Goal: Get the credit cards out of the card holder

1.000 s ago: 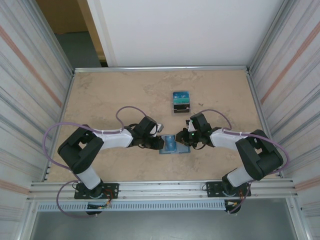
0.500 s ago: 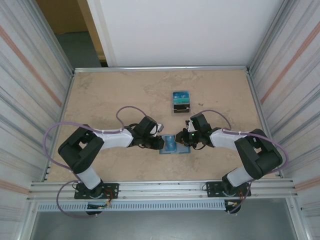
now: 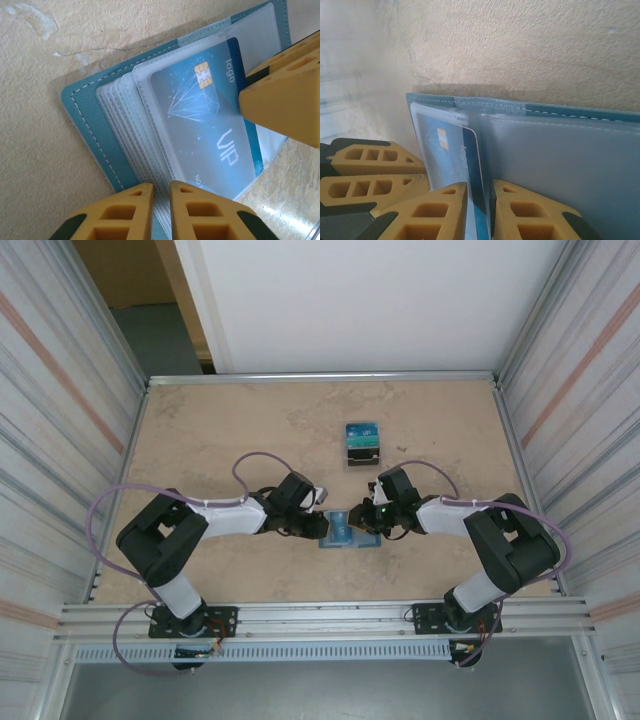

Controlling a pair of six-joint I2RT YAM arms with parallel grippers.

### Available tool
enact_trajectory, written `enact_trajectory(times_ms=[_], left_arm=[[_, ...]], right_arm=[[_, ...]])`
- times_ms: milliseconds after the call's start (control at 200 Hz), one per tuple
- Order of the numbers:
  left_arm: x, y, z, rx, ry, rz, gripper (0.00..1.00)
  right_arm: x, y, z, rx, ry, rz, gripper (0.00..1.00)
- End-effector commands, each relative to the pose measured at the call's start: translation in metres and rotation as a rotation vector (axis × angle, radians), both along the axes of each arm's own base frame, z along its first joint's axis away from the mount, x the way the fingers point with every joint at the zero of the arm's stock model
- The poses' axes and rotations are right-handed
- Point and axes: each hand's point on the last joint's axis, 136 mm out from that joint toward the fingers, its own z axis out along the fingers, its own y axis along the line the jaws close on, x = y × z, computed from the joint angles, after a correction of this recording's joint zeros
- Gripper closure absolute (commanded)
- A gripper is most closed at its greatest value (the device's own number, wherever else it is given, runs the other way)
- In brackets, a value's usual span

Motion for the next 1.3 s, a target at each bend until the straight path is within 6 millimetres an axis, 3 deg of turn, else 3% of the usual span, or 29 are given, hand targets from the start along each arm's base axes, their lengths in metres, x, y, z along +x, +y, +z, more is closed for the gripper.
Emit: enact_trajectory(times_ms=[0,321,782,977,1138,1293], left_arm=[[-0.009,0.005,-0.015,0.051,0.050,-0.005,0.83],[-0.010,0.007,-0.015,0.058,0.053,-0.002,0.84],[-0.007,0.008,-0.015,0.070,0.053,0.003,0.86],[-0.002,0.003,-0.002,0.050,0.011,-0.027,0.86],[0.008,0.000,0.020,0.029,-0.078,-0.041,0.75],[0.023,0.001,0.037,0.070,-0.208,-0.039,0.44]], right_arm=[[-0.002,0.008,0.004,0.022,0.010,0.025,0.81],[-0.003,-0.003,-0.001,-0.002,0.022,-0.001,0.91],[-0.002,-0.024,0.002,-0.033,0.011,-0.030,0.88],[-0.001,-0.024,0.000,-0.024,0.011,-0.029,0.92],[0.000,-0.022,0.000,-0.018,0.012,-0.025,0.93],[0.000,-0.021,0.000,-0.016,0.012,-0.024,0.93]])
